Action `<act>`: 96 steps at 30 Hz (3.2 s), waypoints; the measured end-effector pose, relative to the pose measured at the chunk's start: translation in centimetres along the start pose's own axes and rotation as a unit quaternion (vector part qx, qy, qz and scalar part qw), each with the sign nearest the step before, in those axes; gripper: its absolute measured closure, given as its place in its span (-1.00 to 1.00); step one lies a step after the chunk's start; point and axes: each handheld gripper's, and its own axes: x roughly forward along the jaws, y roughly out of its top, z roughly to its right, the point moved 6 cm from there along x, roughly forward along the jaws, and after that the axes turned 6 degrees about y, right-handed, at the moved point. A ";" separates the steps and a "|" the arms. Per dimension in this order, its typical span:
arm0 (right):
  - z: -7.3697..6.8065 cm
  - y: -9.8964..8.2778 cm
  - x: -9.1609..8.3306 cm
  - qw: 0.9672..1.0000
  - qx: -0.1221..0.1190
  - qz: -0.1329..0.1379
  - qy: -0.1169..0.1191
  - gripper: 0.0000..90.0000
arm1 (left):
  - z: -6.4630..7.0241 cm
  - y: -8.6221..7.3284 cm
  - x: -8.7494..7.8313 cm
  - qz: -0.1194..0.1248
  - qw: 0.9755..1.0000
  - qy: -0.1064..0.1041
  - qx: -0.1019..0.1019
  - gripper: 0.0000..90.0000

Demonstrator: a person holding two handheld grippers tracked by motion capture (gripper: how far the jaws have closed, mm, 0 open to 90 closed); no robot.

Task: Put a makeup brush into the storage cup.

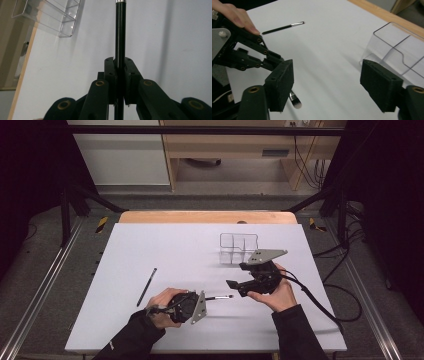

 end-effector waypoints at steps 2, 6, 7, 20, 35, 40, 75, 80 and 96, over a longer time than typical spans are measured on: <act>0.1 -0.1 -0.2 1.000 0.002 0.008 -0.013 -0.52 | 0.0 -0.2 0.0 0.002 1.000 0.001 -0.016 0.83; 0.3 -0.4 -0.6 0.999 0.017 0.022 -0.017 -0.60 | 0.1 -0.7 0.1 -0.006 0.999 0.003 -0.033 0.83; 0.3 -0.5 -0.7 0.999 0.018 0.025 -0.018 -0.61 | 0.2 -0.8 0.1 -0.005 0.999 0.004 -0.038 0.83; -0.1 -2.3 -0.6 0.996 0.055 0.060 -0.025 -0.78 | -0.2 -1.8 0.1 0.005 0.989 0.008 -0.149 0.83; -0.5 -3.5 0.0 0.993 0.082 0.090 -0.014 -0.84 | -0.5 -1.8 -0.2 0.030 0.967 0.007 -0.252 0.83; -0.9 -3.6 0.1 0.992 0.089 0.091 -0.007 -0.79 | -0.7 -1.9 -0.4 0.041 0.959 0.015 -0.280 0.83; -1.7 -2.8 2.8 0.980 0.145 0.137 0.009 -0.68 | -0.3 -0.8 0.1 0.085 0.921 0.019 -0.380 0.83; -1.9 -2.1 3.3 0.979 0.147 0.144 0.016 -0.68 | -0.7 -0.8 0.1 0.091 0.913 0.020 -0.396 0.83; -1.8 -0.8 3.9 0.972 0.165 0.169 0.018 -0.60 | -1.3 0.6 0.2 0.117 0.896 0.021 -0.427 0.83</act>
